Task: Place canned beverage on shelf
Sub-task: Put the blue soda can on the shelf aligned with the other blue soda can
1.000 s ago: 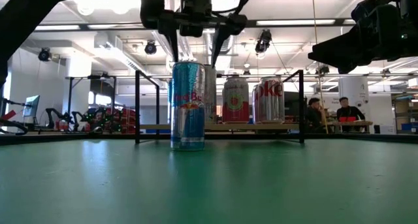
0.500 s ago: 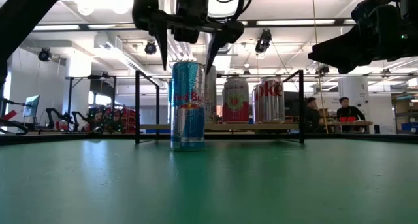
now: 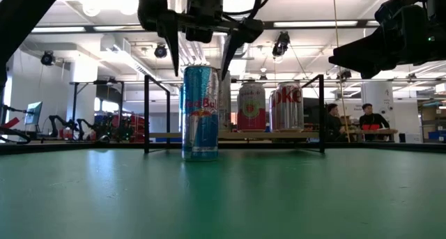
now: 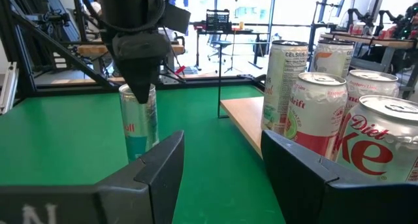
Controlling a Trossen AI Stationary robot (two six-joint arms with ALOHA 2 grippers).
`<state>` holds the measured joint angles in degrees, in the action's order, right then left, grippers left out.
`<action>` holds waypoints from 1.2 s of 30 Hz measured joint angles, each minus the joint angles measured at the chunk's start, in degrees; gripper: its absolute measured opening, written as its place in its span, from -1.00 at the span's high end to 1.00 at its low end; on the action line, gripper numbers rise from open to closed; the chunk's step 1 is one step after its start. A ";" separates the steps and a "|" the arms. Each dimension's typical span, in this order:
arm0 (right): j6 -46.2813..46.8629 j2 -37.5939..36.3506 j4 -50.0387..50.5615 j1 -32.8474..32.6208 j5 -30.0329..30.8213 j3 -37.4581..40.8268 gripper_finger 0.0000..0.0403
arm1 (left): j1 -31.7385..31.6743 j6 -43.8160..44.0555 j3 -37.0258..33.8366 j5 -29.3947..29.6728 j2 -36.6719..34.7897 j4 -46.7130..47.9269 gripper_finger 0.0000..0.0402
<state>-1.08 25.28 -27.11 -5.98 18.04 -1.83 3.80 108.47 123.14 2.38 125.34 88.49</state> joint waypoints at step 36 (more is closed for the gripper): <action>0.00 0.00 0.24 0.00 0.00 0.00 0.04 | -4.58 -17.17 3.74 7.54 -5.41 1.53 -0.09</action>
<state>-1.08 25.28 -26.87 -5.98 18.04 -1.83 -0.78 91.30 126.88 9.91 119.93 90.02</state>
